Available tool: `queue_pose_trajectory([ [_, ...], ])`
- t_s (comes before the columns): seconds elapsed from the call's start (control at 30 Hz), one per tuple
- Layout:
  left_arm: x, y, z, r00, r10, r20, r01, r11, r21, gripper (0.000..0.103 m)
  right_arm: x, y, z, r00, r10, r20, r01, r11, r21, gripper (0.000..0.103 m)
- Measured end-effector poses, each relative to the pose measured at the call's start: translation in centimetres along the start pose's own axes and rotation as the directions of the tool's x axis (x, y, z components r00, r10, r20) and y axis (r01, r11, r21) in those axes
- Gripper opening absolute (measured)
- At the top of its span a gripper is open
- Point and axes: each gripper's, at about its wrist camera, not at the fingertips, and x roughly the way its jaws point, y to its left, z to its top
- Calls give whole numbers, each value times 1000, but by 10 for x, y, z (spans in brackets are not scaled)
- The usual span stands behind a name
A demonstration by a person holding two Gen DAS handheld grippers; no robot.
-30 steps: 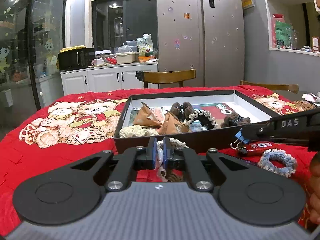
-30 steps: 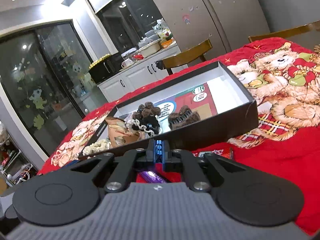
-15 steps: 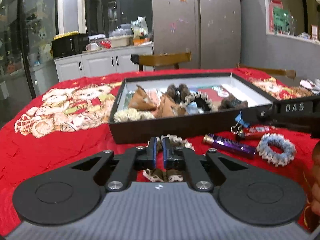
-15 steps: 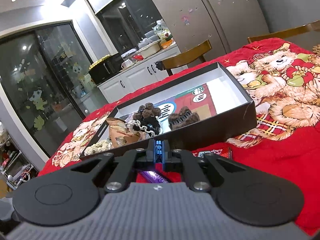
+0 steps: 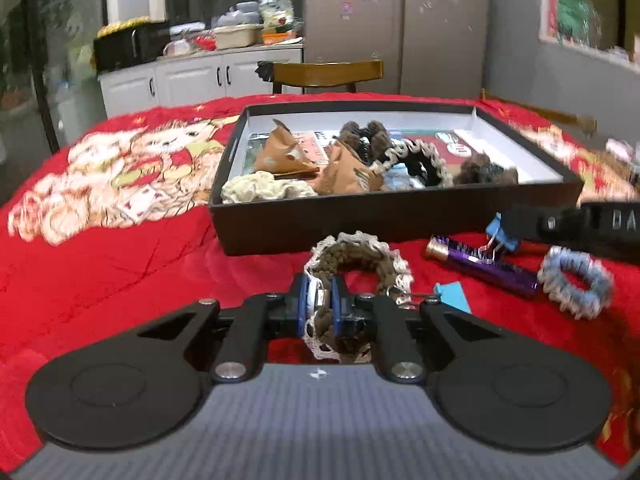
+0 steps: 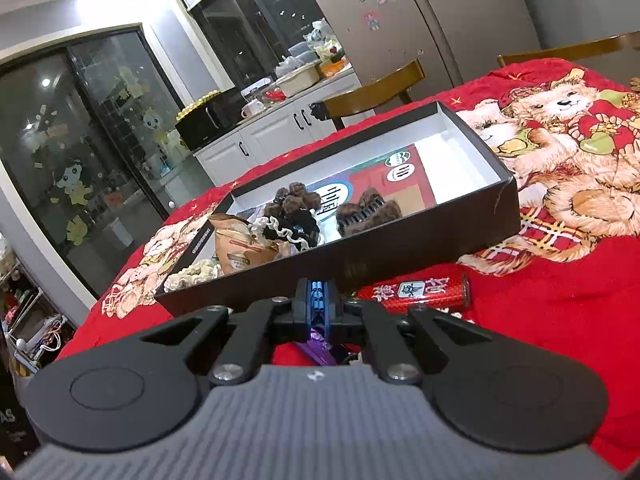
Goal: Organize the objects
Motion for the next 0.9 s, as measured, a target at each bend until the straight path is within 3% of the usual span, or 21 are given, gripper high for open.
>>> queue_pose_trajectory([
  [0.27,-5,2,1,999,45,23,-45,999,-28,15,-1,-4,1,1000,5,-2,-5,1000,19,7],
  [0.47,-16,0,5,993,79,90,-78,997,-16,15,-6,-1,2,1000,27,15,-27,1000,15,7],
  [0.9,-23,12,12,989,93,116,-85,993,-77,15,-11,1,1,998,45,37,-47,998,32,7],
])
